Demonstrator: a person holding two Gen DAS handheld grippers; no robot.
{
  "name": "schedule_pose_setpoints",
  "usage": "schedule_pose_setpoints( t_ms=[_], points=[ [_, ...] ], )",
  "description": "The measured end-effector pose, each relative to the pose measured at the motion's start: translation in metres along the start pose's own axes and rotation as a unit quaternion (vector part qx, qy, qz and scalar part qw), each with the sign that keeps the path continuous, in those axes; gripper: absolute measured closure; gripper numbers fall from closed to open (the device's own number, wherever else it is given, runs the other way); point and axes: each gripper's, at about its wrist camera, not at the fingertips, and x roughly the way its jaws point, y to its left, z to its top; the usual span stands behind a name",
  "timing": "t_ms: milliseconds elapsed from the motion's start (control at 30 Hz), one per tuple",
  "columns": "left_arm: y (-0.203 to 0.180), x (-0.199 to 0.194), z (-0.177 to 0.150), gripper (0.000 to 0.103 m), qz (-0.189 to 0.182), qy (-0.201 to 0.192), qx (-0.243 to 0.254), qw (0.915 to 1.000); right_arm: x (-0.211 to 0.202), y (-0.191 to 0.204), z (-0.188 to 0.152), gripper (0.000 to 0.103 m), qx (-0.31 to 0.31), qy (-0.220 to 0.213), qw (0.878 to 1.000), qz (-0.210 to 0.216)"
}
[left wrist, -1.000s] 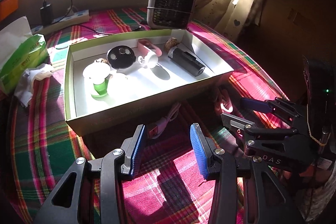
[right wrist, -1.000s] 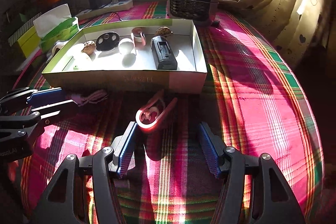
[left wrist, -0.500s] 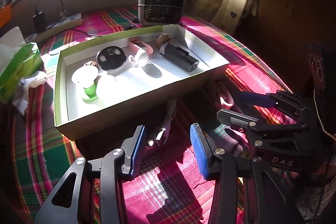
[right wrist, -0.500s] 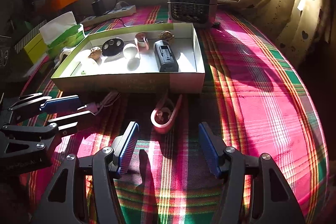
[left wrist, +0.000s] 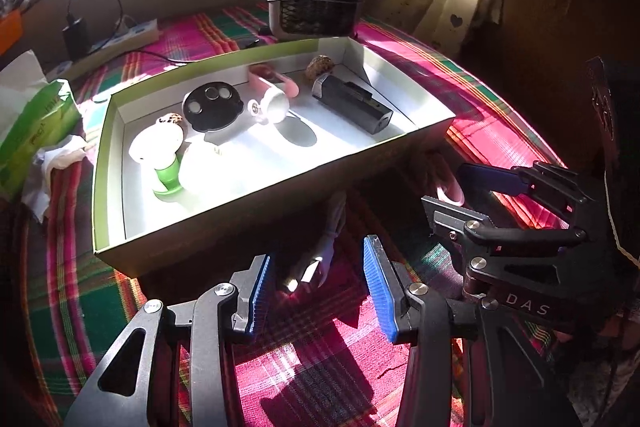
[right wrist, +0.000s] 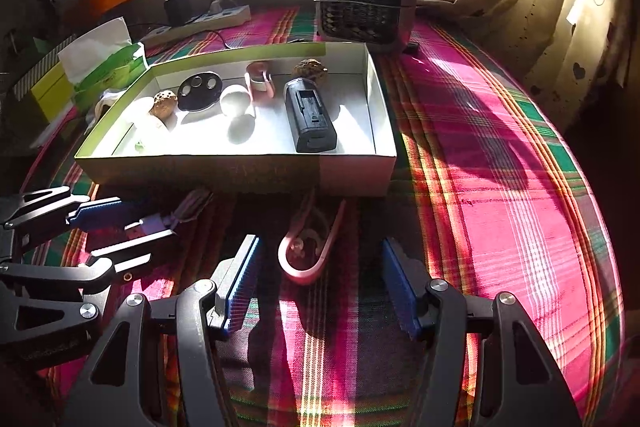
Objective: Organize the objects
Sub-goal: 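Grasp the white cable with the left tool while the right tool grasps the pink cable loop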
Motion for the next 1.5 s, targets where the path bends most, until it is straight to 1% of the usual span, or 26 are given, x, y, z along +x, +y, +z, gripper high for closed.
schedule_pose_setpoints(
  t_ms=[133,200,333,500,600,900,1500],
  points=[
    [-0.001,0.001,0.001,0.064,0.006,0.001,0.002,1.0000,0.000,-0.002,0.001,0.044,0.001,0.000,1.000,0.000],
    [-0.002,0.001,0.001,0.071,0.019,0.000,0.006,0.9998,0.000,-0.003,0.001,0.044,0.002,0.000,1.000,0.001],
    [-0.002,0.002,0.001,0.076,0.027,0.000,0.006,0.9996,0.000,-0.005,0.001,0.044,0.000,0.000,1.000,0.002],
    [-0.004,0.002,0.002,0.084,0.030,0.001,0.009,0.9995,-0.002,-0.008,0.001,0.054,0.004,-0.003,1.000,-0.003],
    [-0.006,0.003,0.002,0.086,0.029,0.001,0.008,0.9996,-0.002,-0.011,0.000,0.061,0.006,-0.004,1.000,-0.004],
    [-0.009,0.004,0.002,0.088,0.026,0.001,0.000,0.9997,-0.004,-0.015,0.000,0.080,0.007,-0.005,1.000,-0.006],
    [-0.012,-0.001,0.000,0.094,0.021,-0.002,-0.001,0.9998,-0.007,-0.016,-0.004,0.081,0.004,-0.006,1.000,0.006]
  ],
)
